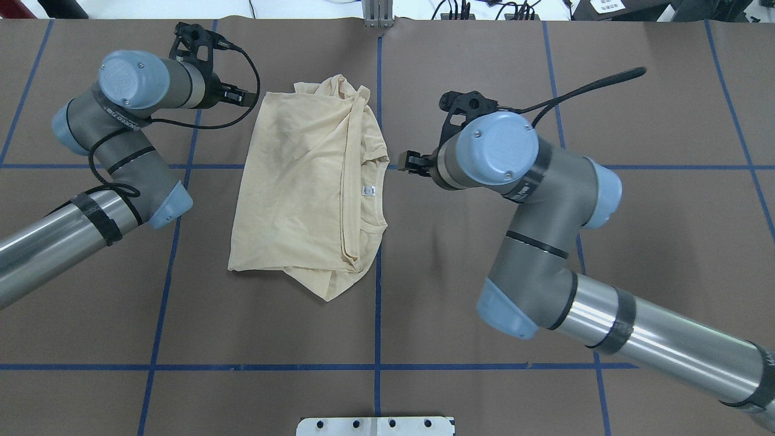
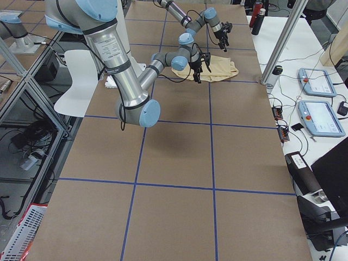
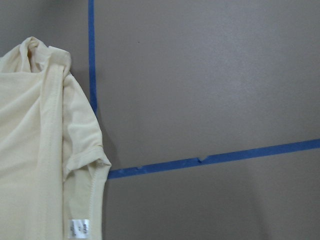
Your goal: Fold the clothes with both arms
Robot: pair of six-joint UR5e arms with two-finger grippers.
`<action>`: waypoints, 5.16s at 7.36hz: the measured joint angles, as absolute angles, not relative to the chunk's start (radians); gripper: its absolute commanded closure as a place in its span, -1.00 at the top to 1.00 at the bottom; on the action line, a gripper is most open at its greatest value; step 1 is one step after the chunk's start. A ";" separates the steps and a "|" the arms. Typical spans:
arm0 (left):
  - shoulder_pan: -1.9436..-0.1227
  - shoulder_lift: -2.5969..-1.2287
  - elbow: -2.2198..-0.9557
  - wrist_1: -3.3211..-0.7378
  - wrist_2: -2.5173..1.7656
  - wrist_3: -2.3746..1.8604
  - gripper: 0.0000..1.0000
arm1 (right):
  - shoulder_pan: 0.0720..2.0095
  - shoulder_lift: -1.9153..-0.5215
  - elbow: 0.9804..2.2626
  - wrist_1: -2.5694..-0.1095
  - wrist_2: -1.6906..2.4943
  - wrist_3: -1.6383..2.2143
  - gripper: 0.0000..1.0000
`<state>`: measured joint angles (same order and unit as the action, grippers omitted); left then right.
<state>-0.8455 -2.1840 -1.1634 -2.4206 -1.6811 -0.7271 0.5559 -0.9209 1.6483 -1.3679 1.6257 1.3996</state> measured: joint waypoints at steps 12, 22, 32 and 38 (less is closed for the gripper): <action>-0.851 -2.168 -1.204 -2.416 -1.741 -0.731 1.00 | 0.373 -0.767 1.425 -1.397 1.469 1.566 -1.00; -0.847 -2.168 -1.204 -2.421 -1.741 -0.736 1.00 | 0.323 -1.138 1.844 -1.401 1.423 1.524 -1.00; -0.848 -2.168 -1.204 -2.421 -1.742 -0.736 1.00 | 0.374 -0.936 1.708 -1.545 1.406 1.399 1.00; -0.848 -2.168 -1.207 -2.425 -1.750 -0.736 1.00 | 0.378 -0.808 1.503 -1.646 1.449 1.264 1.00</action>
